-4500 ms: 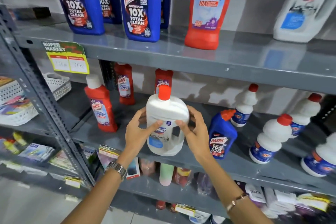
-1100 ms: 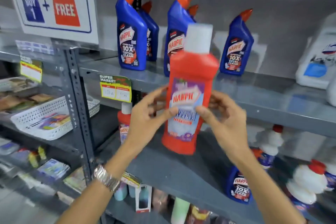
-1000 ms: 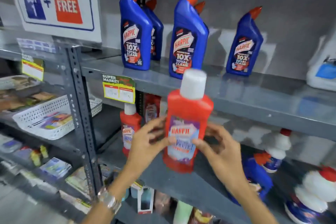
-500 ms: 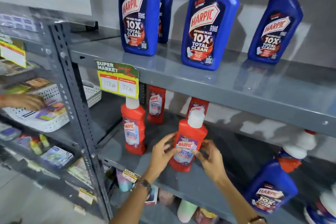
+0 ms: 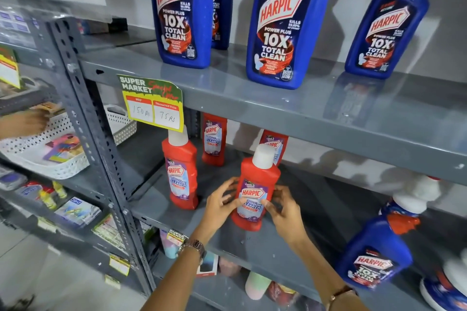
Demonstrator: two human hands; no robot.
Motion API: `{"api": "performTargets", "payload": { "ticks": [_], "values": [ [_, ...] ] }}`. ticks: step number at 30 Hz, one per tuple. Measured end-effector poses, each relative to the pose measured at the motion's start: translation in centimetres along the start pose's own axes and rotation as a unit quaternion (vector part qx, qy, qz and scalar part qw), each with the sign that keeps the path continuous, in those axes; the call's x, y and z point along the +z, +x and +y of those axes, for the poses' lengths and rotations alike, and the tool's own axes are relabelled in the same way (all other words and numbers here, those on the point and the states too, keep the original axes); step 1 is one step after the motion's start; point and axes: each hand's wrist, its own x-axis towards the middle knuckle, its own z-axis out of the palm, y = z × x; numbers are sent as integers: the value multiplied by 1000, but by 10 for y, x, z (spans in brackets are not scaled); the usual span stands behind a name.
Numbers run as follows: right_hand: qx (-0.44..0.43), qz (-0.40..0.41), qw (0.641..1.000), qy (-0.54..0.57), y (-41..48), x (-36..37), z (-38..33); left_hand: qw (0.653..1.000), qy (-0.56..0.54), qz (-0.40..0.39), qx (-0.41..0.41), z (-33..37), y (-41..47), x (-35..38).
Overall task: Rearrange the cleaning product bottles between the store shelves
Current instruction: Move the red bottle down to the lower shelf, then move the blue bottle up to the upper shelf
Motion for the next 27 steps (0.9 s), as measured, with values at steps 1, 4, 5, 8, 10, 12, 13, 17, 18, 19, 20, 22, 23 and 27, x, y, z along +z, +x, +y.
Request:
{"api": "performTargets", "payload": {
  "ticks": [1, 4, 5, 8, 10, 12, 13, 17, 18, 19, 20, 22, 23, 27],
  "values": [
    [-1, -1, 1000, -1, 1, 0, 1, 1000, -1, 2, 2, 0, 0, 0],
    [1, 5, 1000, 17, -2, 2, 1, 1000, -11, 9, 3, 5, -7, 4],
    [3, 15, 1000, 25, -6, 3, 2, 1000, -21, 15, 2, 6, -11, 8],
    [27, 80, 996, 35, -23, 6, 11, 995, -23, 97, 11, 5, -29, 22],
    [32, 114, 992, 37, -41, 1, 22, 985, -25, 170, 32, 3, -45, 33],
    [25, 140, 990, 13, -62, -7, 37, 975, -4, 210, 67, -1, -60, 43],
    [23, 158, 987, -5, -73, -12, 45, 972, 25, 215, 90, -3, -66, 49],
    [-34, 269, 955, -122, -119, -45, 66, 974, 85, 145, 153, 0, -80, 88],
    [-44, 304, 941, -142, -128, -57, 68, 977, 84, 112, 157, 3, -82, 102],
    [-46, 338, 929, -146, -134, -68, 67, 980, 86, 79, 161, 7, -83, 116],
    [-44, 366, 919, -141, -139, -78, 65, 982, 88, 48, 160, 8, -84, 129],
    [-30, 403, 906, -124, -144, -101, 64, 986, 75, -29, 145, 8, -83, 156],
    [-17, 416, 902, -117, -148, -119, 69, 987, 59, -75, 128, 7, -84, 176],
    [22, 361, 932, -39, -140, -153, 82, 986, 11, -152, 61, 7, -84, 213]
  ]
}}
